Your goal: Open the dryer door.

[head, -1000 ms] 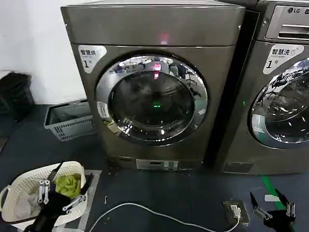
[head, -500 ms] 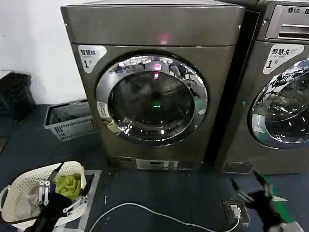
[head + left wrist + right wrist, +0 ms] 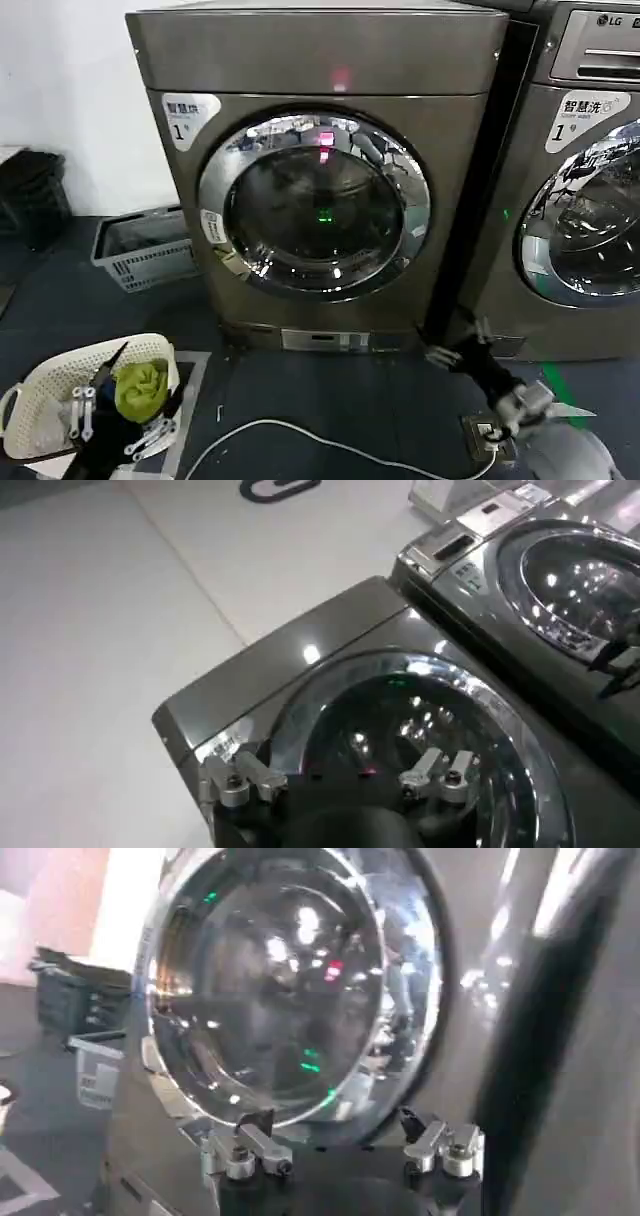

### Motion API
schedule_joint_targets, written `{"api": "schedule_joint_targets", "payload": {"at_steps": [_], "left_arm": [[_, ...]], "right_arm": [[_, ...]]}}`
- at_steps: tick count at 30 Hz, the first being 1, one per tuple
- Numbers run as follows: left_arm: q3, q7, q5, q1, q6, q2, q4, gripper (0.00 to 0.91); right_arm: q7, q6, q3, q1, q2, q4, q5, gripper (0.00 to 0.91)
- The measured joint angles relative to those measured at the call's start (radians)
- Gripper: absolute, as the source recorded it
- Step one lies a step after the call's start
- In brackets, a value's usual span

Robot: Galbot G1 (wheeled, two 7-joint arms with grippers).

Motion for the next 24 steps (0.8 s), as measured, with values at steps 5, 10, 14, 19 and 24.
{"api": "schedule_joint_targets", "payload": {"at_steps": [5, 10, 14, 19, 24], "left_arm": [[0.000, 0.000, 0.010, 0.006, -0.001, -0.015, -0.007, 0.907], [0.000, 0.001, 0.018, 0.017, -0.002, -0.028, -0.016, 0.907], [-0.002, 0.001, 0.023, 0.021, -0.005, -0.034, -0.019, 0.907], [-0.002, 0.001, 0.028, 0.020, -0.005, -0.040, -0.021, 0.907], [0.003, 0.002, 0.036, 0.017, -0.004, -0.047, -0.021, 0.907]], "right_arm": [[0.000, -0.006, -0.112, 0.142, 0.008, -0.054, 0.015, 0.907], [0.001, -0.012, -0.204, 0.246, 0.024, -0.096, 0.021, 0.907], [0.002, -0.015, -0.270, 0.321, 0.035, -0.133, 0.031, 0.907], [0.005, -0.022, -0.349, 0.418, 0.057, -0.179, 0.042, 0.907], [0.007, -0.025, -0.414, 0.496, 0.087, -0.225, 0.048, 0.907]]}}
